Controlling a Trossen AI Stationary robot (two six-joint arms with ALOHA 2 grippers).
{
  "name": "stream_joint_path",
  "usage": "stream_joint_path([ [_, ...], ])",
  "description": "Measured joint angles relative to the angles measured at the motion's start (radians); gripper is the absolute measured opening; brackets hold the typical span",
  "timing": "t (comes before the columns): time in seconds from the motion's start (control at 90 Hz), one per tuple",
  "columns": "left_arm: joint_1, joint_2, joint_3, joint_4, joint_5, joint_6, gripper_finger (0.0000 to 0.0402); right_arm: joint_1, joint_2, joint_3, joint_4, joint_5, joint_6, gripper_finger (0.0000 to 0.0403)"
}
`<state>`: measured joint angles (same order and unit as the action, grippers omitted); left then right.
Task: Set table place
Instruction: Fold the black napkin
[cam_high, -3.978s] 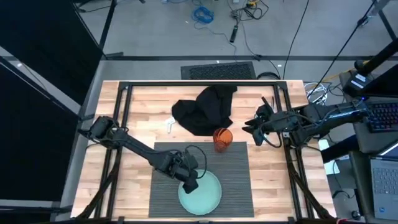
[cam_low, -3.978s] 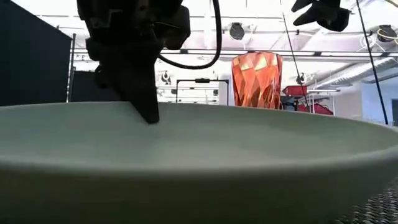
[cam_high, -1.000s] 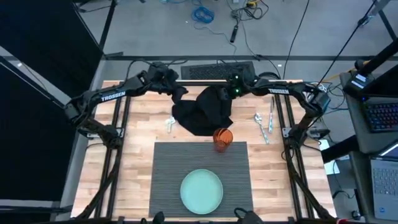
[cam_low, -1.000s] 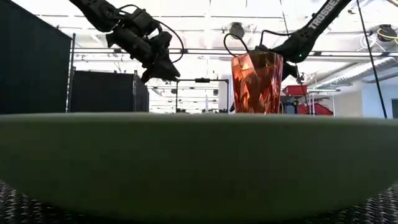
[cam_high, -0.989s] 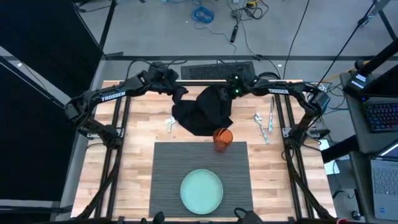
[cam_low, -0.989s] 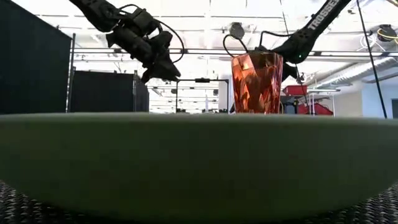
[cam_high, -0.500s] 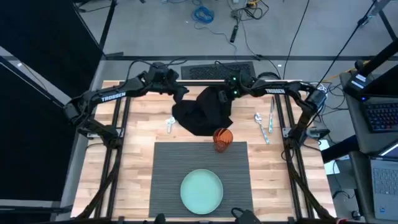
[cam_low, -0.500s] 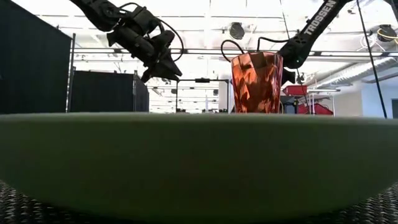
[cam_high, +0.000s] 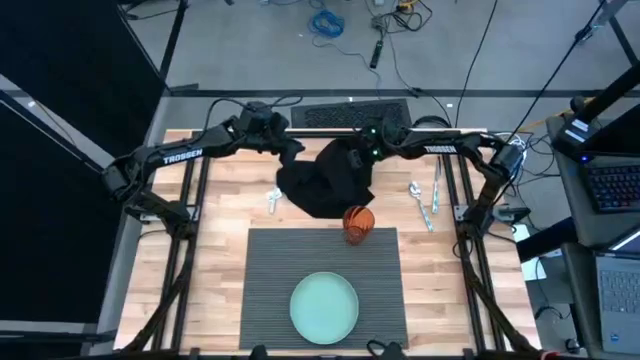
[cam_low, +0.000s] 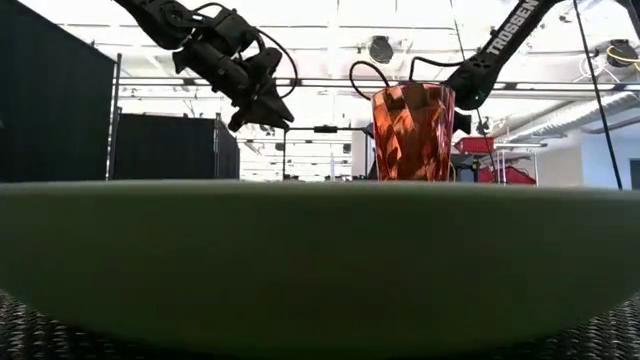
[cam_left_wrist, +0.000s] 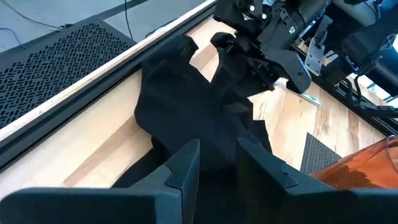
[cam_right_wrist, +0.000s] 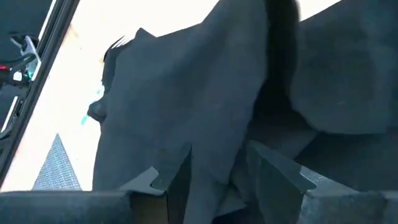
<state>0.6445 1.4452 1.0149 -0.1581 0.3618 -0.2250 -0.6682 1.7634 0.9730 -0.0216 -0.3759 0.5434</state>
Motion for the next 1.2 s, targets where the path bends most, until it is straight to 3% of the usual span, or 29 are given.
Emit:
stream_joint_path([
  [0.367,0.000,0.000,0.000,-0.011,0.000,0.029,0.0088,0.024,0.055,0.000,0.004,0.032,0.037,0.0132],
  [0.489,0.000,0.000,0.000,-0.015,0.000,0.031,0.0088,0.038,0.089,0.000,0.006,0.035,0.040,0.0100],
  [0.667,0.000,0.000,0.000,-0.016,0.000,0.051,0.0088,0.050,0.089,0.000,0.052,0.037,0.030,0.0016],
  [0.756,0.000,0.000,0.000,-0.016,0.001,0.054,0.0088,0.049,0.075,0.006,0.061,0.037,0.025,0.0007],
  [0.967,0.000,0.000,0.000,-0.016,0.001,0.054,0.0088,0.048,0.028,0.092,-0.022,0.034,-0.031,0.0001],
  [1.2,-0.006,0.000,0.000,-0.015,0.002,0.050,0.0088,0.052,-0.004,0.302,-0.222,0.035,-0.143,0.0000],
])
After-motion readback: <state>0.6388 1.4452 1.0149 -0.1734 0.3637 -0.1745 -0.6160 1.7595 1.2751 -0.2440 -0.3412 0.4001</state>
